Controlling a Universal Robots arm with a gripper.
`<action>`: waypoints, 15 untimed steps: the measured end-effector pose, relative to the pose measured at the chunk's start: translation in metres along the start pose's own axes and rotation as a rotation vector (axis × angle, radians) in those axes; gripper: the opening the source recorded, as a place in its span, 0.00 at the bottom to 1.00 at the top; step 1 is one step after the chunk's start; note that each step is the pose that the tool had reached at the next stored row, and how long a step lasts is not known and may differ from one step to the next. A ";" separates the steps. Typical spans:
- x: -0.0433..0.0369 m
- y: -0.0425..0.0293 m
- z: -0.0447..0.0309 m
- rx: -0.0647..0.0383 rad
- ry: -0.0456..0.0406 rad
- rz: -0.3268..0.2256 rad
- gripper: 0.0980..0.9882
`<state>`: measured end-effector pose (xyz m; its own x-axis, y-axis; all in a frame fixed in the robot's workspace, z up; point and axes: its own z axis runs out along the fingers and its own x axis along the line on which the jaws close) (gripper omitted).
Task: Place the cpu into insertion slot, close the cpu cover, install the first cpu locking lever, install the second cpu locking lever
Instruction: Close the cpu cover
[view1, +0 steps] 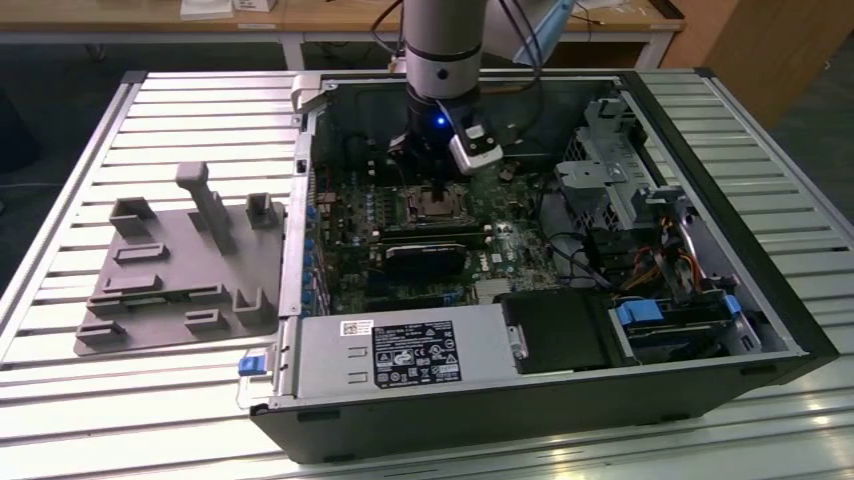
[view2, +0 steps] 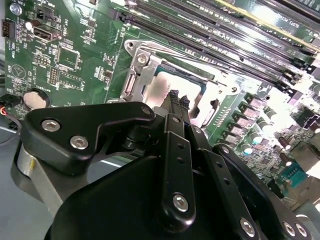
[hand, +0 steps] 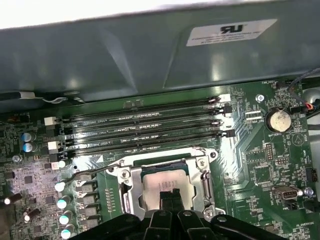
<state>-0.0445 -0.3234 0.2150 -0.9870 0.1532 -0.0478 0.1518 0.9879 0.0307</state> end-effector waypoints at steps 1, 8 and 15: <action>0.0012 -0.0002 0.0001 0.000 -0.0010 0.000 0.00; 0.0084 -0.0014 0.0011 -0.001 -0.0078 0.000 0.00; 0.0167 -0.0027 0.0015 -0.003 -0.0185 -0.001 0.00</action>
<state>-0.0614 -0.3235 0.2127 -0.9860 0.1529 -0.0662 0.1510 0.9880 0.0336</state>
